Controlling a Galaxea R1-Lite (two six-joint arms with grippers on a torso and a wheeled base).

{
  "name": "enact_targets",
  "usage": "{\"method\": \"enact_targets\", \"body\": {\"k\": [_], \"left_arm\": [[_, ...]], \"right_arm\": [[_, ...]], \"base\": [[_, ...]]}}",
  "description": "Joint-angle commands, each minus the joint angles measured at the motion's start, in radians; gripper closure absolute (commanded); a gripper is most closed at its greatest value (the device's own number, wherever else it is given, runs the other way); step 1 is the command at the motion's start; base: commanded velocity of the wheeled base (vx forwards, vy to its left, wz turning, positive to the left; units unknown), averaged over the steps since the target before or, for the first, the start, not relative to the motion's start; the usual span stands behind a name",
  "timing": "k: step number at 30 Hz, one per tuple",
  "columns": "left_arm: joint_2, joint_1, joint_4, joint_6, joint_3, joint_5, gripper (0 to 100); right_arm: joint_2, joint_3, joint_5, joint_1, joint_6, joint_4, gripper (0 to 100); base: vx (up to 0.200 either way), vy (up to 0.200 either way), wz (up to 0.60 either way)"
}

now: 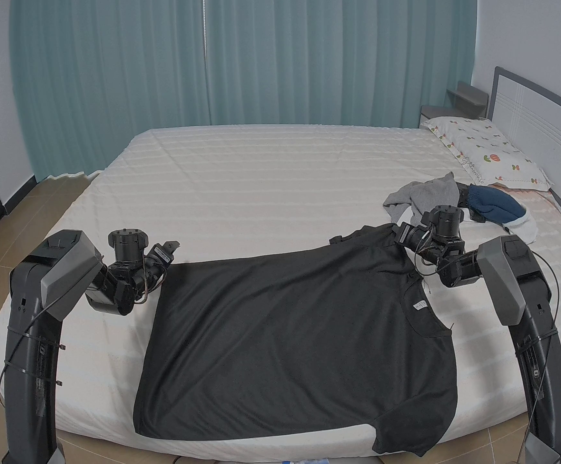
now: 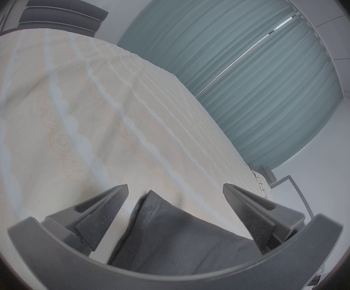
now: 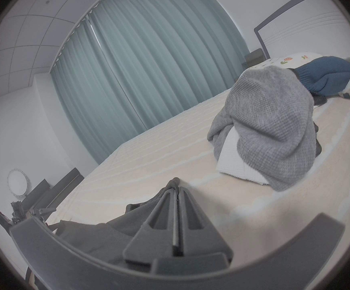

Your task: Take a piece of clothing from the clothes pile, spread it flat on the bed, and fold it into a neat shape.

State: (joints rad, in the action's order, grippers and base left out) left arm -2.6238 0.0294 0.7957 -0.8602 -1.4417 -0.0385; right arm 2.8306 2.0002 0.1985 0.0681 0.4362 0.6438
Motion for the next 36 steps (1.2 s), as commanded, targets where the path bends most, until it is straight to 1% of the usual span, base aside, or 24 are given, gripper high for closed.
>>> {"method": "enact_targets", "body": {"k": [1, 5, 17, 18, 27, 36], "left_arm": [[-0.005, 0.000, 0.000, 0.000, -0.008, -0.004, 0], [-0.007, 0.001, 0.002, 0.000, -0.011, -0.008, 0], [-0.021, 0.017, -0.015, 0.026, -0.028, -0.024, 0], [-0.022, 0.020, -0.032, 0.036, -0.034, -0.027, 100], [-0.051, 0.020, -0.072, 0.047, -0.106, -0.014, 100], [-0.051, -0.002, -0.070, 0.047, -0.160, 0.065, 100]], "right_arm": [[0.001, 0.000, -0.010, -0.004, 0.001, 0.008, 100], [0.001, 0.000, -0.021, -0.001, 0.003, 0.010, 100], [0.012, 0.000, -0.022, 0.009, 0.004, 0.010, 100], [0.012, 0.000, -0.022, 0.009, 0.006, 0.010, 100], [0.018, 0.000, -0.024, 0.010, 0.016, 0.010, 100], [0.010, 0.000, -0.016, 0.006, 0.015, 0.048, 100]], "base": [[0.000, 0.000, 0.00], [0.000, 0.000, 0.00], [0.000, 0.000, 0.00], [0.000, 0.000, 0.00], [0.000, 0.000, 0.00], [0.000, 0.000, 0.00]]}}
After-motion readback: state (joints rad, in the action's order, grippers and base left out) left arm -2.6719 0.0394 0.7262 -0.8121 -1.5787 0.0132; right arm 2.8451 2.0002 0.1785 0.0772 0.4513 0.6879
